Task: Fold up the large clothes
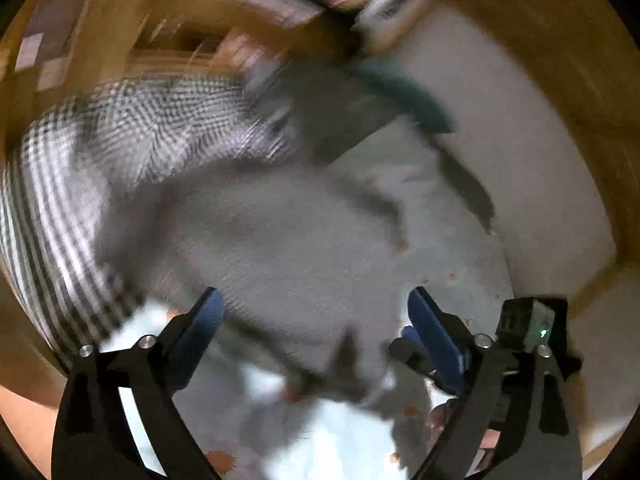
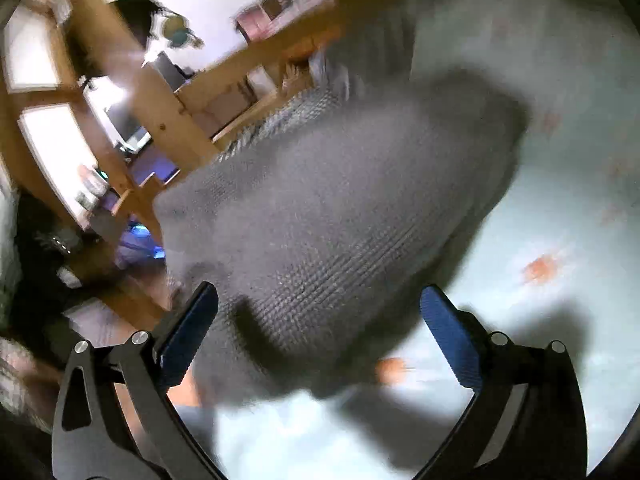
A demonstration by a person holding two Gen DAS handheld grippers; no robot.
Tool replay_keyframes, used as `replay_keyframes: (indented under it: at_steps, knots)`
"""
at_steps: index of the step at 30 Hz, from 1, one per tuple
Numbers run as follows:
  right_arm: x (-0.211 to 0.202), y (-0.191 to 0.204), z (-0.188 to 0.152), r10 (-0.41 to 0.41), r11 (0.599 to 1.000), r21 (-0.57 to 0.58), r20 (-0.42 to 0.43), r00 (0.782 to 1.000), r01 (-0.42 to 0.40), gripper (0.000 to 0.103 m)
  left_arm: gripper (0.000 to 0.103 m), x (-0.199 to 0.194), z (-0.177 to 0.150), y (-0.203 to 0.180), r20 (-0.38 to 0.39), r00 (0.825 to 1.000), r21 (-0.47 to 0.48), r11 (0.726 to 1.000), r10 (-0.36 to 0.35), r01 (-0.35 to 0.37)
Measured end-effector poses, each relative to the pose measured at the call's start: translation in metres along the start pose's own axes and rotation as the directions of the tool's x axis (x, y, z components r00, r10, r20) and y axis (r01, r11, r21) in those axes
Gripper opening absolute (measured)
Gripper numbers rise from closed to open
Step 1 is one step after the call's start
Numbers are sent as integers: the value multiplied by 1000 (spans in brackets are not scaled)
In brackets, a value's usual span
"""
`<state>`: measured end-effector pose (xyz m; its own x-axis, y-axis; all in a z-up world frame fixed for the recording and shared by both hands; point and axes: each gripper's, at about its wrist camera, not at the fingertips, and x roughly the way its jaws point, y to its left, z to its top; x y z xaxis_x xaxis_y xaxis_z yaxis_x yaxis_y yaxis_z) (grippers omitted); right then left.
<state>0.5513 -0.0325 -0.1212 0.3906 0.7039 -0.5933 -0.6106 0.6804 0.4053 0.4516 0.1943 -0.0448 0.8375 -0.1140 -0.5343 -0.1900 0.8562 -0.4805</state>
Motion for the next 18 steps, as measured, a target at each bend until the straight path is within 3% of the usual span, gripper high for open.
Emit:
replay_keyframes:
  at_steps: [1, 2, 4, 5, 7, 8, 11, 12, 13, 15, 18]
  knots:
    - [-16, 6, 1, -62, 997, -40, 79, 995, 65, 100, 97, -13, 4, -15, 44, 999, 56, 998, -9, 7]
    - [-21, 8, 1, -74, 995, -54, 116, 991, 81, 100, 97, -14, 18, -25, 76, 997, 85, 996, -22, 16]
    - [-15, 20, 9, -40, 996, -76, 112, 993, 49, 100, 97, -21, 25, -45, 133, 990, 130, 991, -50, 33]
    - [-7, 24, 12, -25, 995, -95, 101, 995, 34, 100, 97, 5, 53, -47, 135, 990, 150, 989, -28, 7]
    - [14, 38, 12, -50, 986, -155, 66, 997, 60, 100, 97, 51, 71, -55, 63, 995, 189, 978, 73, -84]
    - [31, 42, 10, -84, 981, -176, 19, 996, 86, 100, 97, 84, 78, -53, -7, 988, 221, 964, 156, -150]
    - [66, 52, 1, -220, 949, -240, -40, 975, 204, 100, 97, 169, 76, -24, -184, 919, 314, 907, 350, -282]
    - [68, 52, -2, -235, 945, -245, -43, 971, 218, 100, 97, 190, 69, -10, -224, 898, 337, 895, 379, -293]
    - [70, 49, -4, -241, 945, -237, -48, 969, 224, 100, 99, 209, 62, 4, -283, 887, 328, 906, 364, -267]
    - [76, 40, -6, -229, 954, -214, -69, 971, 210, 100, 99, 207, 55, 18, -282, 912, 270, 936, 300, -225]
    - [82, 36, -5, -220, 959, -201, -78, 972, 201, 100, 99, 208, 50, 19, -238, 925, 284, 932, 295, -224]
